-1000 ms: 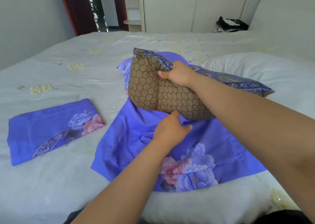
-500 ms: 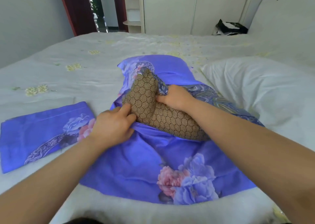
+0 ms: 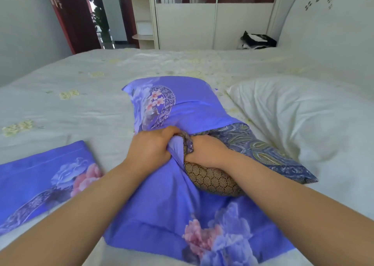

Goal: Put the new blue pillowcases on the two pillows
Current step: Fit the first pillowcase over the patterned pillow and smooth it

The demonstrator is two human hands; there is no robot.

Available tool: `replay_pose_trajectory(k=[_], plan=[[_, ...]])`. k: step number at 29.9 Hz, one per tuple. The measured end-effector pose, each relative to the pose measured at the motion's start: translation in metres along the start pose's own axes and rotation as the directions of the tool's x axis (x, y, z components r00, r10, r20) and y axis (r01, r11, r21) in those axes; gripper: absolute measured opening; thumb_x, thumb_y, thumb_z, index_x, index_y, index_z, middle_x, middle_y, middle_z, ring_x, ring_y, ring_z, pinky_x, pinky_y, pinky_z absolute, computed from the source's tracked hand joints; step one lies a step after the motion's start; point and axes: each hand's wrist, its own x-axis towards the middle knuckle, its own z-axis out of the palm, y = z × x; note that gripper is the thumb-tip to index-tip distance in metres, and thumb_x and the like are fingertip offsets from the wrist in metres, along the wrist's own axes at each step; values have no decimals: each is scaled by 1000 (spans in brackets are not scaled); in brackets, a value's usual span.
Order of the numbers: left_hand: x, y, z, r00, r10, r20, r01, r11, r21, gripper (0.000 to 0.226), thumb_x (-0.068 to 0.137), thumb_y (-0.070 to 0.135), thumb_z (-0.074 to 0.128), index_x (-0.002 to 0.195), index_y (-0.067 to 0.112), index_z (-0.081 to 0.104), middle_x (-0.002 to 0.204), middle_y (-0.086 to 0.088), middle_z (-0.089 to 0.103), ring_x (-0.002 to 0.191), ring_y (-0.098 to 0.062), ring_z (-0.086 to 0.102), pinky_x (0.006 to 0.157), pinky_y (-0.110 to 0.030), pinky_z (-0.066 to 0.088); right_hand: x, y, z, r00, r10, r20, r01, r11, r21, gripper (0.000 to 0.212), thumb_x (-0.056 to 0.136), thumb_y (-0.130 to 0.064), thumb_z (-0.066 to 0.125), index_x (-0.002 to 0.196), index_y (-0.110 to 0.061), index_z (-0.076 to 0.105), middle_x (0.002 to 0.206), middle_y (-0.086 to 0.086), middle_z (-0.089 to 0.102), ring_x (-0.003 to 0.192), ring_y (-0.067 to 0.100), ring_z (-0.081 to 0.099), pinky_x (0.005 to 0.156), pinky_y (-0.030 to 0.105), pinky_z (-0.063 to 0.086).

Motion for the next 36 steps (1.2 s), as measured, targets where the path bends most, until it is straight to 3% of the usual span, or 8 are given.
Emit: replay_pose_trajectory(k=[9, 13, 16, 20, 23, 29, 32, 36], plan=[[-2, 37, -58, 516, -25, 856, -262, 947, 185, 10, 81, 23, 51, 74, 17, 55, 71, -3, 55, 75, -29, 56, 60, -27, 39, -68, -8, 11, 991, -110, 74, 90, 967, 237, 44, 74, -38, 66, 111, -37, 43, 95, -6, 63, 104, 12, 53, 114, 28, 16], [-17, 37, -67, 764, 470, 443, -634, 674, 379, 10, 69, 12, 54, 70, 20, 59, 61, 0, 60, 54, -22, 60, 67, -32, 50, -83, -6, 0, 994, -106, 15, 96, 945, 312, 28, 73, -30, 60, 101, -32, 55, 84, -18, 58, 98, 6, 53, 113, 24, 9], [-22, 43, -65, 760, 645, 73, -617, 682, 393, 27, 90, 4, 32, 92, 15, 56, 110, -12, 66, 98, -34, 65, 91, -53, 48, -84, -11, -6, 980, -197, -9, 187, 917, 352, 21, 76, -13, 61, 96, -8, 64, 94, -3, 62, 92, 10, 53, 82, 21, 37], [-1, 74, -64, 895, 419, 149, -444, 864, 237, 66, 71, 7, 39, 137, 13, 36, 153, -18, 24, 125, -44, 45, 96, -51, 43, -87, -9, -8, 977, -201, 66, 165, 918, 361, 6, 78, -6, 61, 83, -10, 62, 81, -7, 68, 77, 5, 57, 73, 29, 48], [4, 61, -58, 900, 56, 433, -155, 968, 197, 84, 77, 18, 53, 150, 22, 14, 140, -7, 46, 104, -31, 58, 72, -34, 45, -97, -3, 4, 984, -162, 67, 109, 866, 489, 25, 82, -13, 65, 104, -23, 64, 107, -20, 66, 104, -7, 55, 96, 19, 41], [-10, 27, -43, 905, -93, 414, 30, 987, 157, 40, 68, 28, 32, 90, 14, 62, 95, -10, 68, 92, -33, 59, 70, -34, 46, -116, -17, -6, 973, -121, -197, 165, 961, 224, 60, 83, -41, 61, 136, -26, 38, 136, -7, 48, 134, 12, 36, 120, 31, 5], [-17, 14, -46, 874, -210, 438, 199, 977, 73, 52, 63, 28, 29, 96, 13, 67, 97, -13, 68, 94, -33, 59, 71, -33, 44, -130, -21, -15, 853, -122, -507, 45, 986, -161, 55, 72, -62, 55, 111, -24, 56, 111, 0, 55, 109, 22, 50, 105, 40, 28], [-27, -2, -48, 837, -325, 439, 390, 919, -64, 48, 68, 35, 35, 96, 16, 68, 98, -10, 68, 94, -31, 59, 76, -34, 47, -161, -18, -41, 745, 181, -642, -305, 948, -87, 44, 81, -60, 56, 93, -18, 51, 79, 8, 64, 79, 31, 63, 64, 36, 45]])
